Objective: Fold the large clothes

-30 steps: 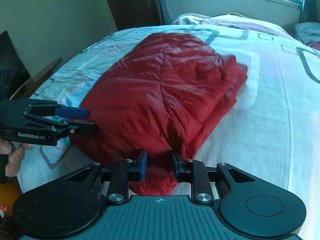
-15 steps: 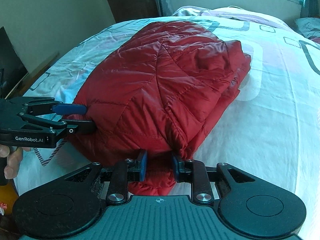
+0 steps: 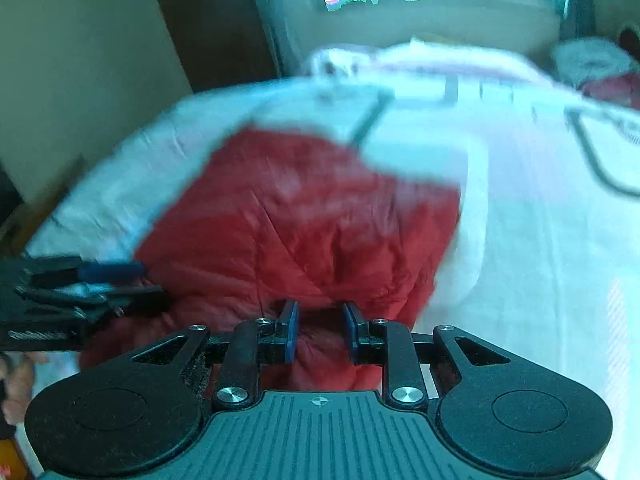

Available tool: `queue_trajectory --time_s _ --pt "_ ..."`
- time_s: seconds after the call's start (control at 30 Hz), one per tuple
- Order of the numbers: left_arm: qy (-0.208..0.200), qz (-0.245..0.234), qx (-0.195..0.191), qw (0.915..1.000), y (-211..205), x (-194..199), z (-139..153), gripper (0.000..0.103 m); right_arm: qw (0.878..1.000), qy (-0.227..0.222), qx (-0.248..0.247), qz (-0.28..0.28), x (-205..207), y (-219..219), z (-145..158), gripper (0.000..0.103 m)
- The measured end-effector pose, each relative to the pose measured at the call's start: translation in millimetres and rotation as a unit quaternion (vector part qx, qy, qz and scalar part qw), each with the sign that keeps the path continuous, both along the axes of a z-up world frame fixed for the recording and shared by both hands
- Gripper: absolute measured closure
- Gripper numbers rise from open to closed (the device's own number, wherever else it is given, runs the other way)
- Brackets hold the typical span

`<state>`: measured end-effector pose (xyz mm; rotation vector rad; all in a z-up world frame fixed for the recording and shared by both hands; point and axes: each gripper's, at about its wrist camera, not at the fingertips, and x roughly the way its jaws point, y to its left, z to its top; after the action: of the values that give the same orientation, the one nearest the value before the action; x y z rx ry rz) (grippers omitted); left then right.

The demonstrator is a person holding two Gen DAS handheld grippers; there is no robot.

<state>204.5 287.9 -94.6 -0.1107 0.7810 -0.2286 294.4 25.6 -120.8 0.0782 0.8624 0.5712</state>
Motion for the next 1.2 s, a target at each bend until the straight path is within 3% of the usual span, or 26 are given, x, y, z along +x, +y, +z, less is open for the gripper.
queue_trajectory --time_s 0.13,0.23,0.4,0.57,0.73,0.83,0.87,0.9,0.93,0.97,1.03,1.2 --pt "-0.001 0.000 0.010 0.9999 -2.2 -3.6 0.5 0.045 1.000 0.000 -0.008 0.005 1.9 0.8 0.4 0.079" --pt "-0.009 0.009 0.023 0.9997 -3.6 -11.7 17.0 0.047 1.000 -0.007 0.006 -0.009 -8.0 -10.0 14.7 0.078" --pt "-0.039 0.019 0.028 0.9987 -7.7 -59.5 43.0 0.047 0.999 -0.048 0.015 -0.013 -54.0 -40.3 51.5 0.078" --pt "-0.051 0.049 0.051 0.9962 -22.8 -101.8 61.6 0.047 0.998 -0.057 0.020 -0.021 -99.9 -60.6 70.7 0.078" --pt "-0.045 0.096 0.032 0.9938 -33.4 -141.7 70.8 0.044 0.998 -0.058 0.024 -0.023 -142.1 -71.7 79.5 0.077" --pt "-0.049 0.100 0.036 0.9931 -42.3 -163.9 77.6 0.036 0.996 -0.073 0.027 -0.035 -168.1 -81.7 86.7 0.028" --pt "-0.053 0.100 0.038 0.9928 -46.1 -171.3 81.2 0.031 0.996 -0.080 0.026 -0.033 -177.6 -84.4 90.2 0.028" --pt "-0.058 0.100 0.040 0.9924 -50.4 -177.8 84.6 0.009 0.996 -0.083 0.023 -0.035 -183.8 -86.2 92.8 0.028" --pt "-0.073 0.107 0.051 0.9903 -57.3 -184.7 88.4 0.000 0.995 -0.084 0.021 -0.042 -190.1 -88.3 95.3 0.024" --pt "-0.089 0.121 0.077 0.9857 -67.6 -191.7 91.4 0.000 0.995 -0.087 0.013 -0.056 -196.8 -89.5 97.8 0.005" --pt "-0.081 0.118 0.117 0.9828 -83.5 -195.8 95.8 0.000 0.991 -0.105 -0.012 -0.081 -207.8 -91.5 101.4 0.000" --pt "-0.082 0.122 0.082 0.9857 -97.6 -215.7 107.0 0.000 0.990 -0.096 -0.055 -0.091 -230.9 -92.3 105.3 0.000"
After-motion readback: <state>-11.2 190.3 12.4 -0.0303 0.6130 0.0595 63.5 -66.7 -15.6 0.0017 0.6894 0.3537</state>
